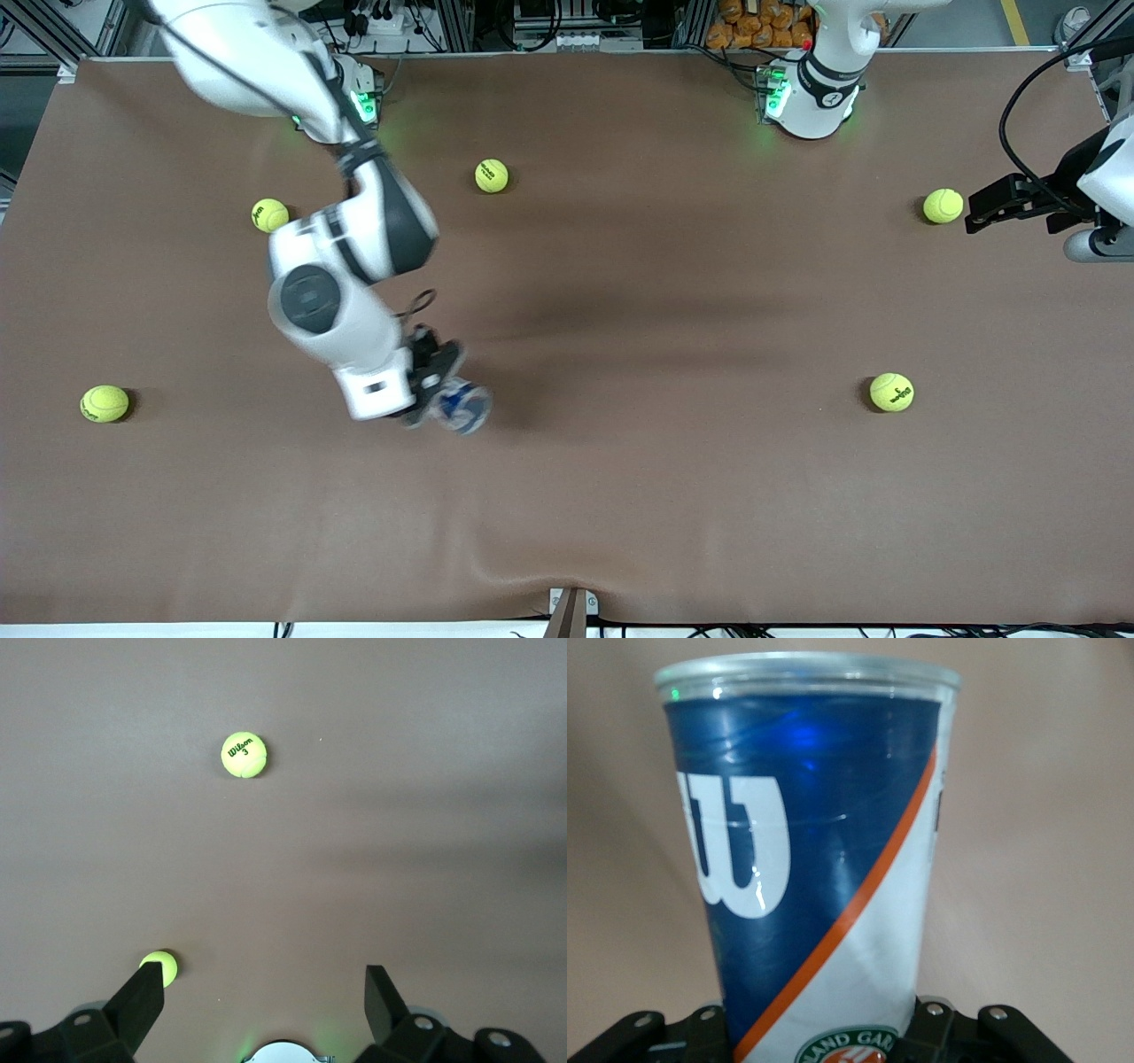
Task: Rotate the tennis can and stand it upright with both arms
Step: 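Lift the can with the right gripper and carry it toward the table middle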
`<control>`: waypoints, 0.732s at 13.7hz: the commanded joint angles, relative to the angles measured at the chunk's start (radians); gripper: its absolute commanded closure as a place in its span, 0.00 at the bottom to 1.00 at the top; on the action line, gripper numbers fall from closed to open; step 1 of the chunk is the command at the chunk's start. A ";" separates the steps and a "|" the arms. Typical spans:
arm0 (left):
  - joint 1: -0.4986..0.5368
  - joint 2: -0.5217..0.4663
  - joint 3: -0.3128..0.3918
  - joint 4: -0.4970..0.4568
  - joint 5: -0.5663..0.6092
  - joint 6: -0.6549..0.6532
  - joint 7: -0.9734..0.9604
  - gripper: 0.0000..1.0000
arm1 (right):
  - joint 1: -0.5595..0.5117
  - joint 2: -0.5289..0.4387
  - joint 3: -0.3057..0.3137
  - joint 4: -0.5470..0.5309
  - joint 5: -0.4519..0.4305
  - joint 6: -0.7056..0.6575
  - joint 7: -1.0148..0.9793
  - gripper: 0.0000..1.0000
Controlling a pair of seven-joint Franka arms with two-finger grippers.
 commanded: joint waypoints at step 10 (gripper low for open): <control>-0.002 0.014 -0.001 0.009 -0.010 0.000 0.013 0.00 | 0.245 0.196 -0.013 -0.006 -0.207 0.235 -0.105 0.47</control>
